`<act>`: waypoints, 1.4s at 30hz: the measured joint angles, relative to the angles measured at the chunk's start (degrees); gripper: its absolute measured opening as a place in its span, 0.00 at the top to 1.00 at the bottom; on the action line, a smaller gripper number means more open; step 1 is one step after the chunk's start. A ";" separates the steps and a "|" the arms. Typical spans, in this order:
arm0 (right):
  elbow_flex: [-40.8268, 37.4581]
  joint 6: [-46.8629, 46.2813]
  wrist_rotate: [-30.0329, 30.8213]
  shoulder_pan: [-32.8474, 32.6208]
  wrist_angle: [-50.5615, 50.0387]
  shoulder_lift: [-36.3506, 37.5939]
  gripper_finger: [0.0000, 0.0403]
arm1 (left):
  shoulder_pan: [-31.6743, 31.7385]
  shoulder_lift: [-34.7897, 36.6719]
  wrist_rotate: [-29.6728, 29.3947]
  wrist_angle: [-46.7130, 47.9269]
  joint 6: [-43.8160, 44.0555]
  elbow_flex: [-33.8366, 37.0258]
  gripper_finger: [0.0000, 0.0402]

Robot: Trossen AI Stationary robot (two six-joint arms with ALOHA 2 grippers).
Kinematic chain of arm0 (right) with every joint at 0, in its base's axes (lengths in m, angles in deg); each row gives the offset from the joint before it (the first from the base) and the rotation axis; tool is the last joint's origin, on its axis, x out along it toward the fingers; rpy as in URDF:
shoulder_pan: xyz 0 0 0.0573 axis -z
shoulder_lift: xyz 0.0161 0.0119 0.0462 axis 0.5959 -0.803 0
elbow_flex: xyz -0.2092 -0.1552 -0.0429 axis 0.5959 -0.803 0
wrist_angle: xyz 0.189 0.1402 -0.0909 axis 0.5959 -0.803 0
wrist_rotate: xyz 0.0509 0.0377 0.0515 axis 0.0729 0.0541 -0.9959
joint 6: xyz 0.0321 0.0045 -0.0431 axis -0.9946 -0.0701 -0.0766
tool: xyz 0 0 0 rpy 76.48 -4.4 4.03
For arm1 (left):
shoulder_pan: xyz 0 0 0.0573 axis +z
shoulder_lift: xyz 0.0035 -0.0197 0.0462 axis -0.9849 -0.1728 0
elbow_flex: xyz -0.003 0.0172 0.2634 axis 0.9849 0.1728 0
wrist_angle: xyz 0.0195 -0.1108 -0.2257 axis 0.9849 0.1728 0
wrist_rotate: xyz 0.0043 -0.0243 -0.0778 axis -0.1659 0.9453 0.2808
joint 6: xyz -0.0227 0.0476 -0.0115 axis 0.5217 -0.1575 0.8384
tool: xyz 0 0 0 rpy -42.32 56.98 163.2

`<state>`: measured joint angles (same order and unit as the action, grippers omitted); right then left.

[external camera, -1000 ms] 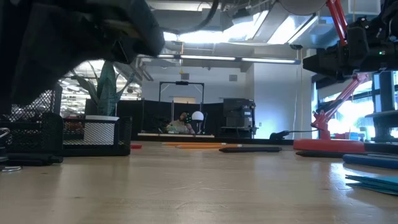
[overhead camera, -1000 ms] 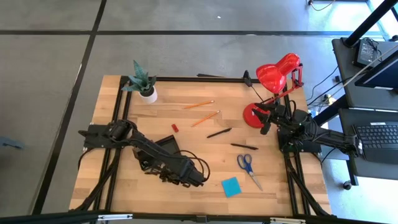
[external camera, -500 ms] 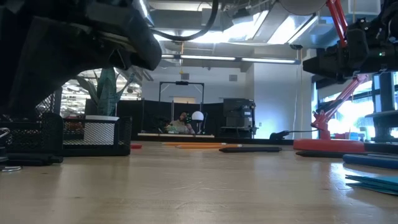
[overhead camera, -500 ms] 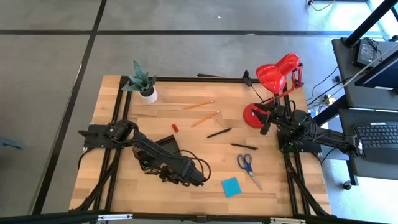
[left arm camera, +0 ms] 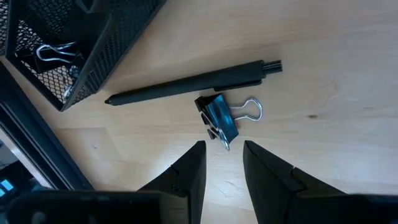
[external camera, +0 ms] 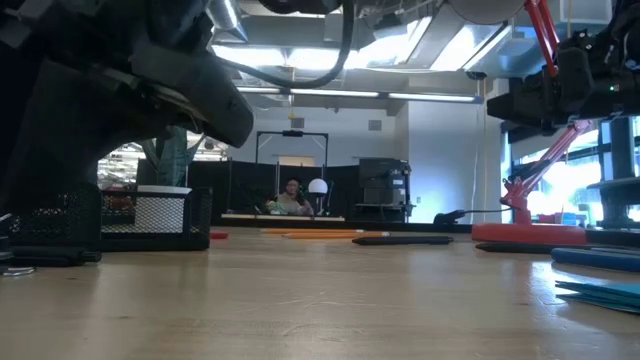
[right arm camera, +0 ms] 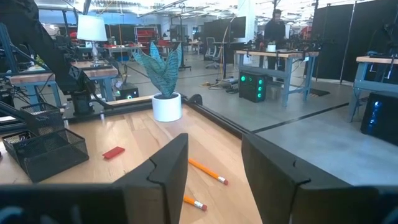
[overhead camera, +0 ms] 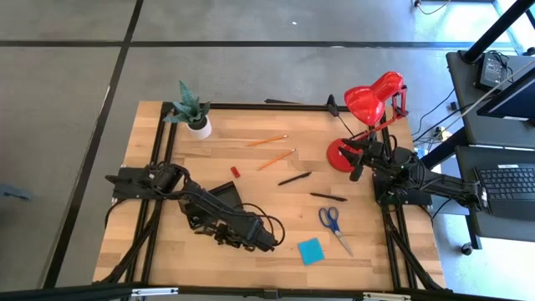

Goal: Pick and place office supplies into organizer
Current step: Put the binder clip into the front left compartment of the desk organizer

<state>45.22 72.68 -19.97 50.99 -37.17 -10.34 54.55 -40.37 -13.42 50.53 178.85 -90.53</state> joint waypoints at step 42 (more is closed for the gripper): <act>0.00 0.06 0.02 0.00 -0.71 0.00 0.62 | -1.03 -1.81 -0.44 0.41 2.62 0.02 0.99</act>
<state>45.22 72.74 -19.95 50.99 -37.89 -10.34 53.52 -42.18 -13.85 50.94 181.47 -90.51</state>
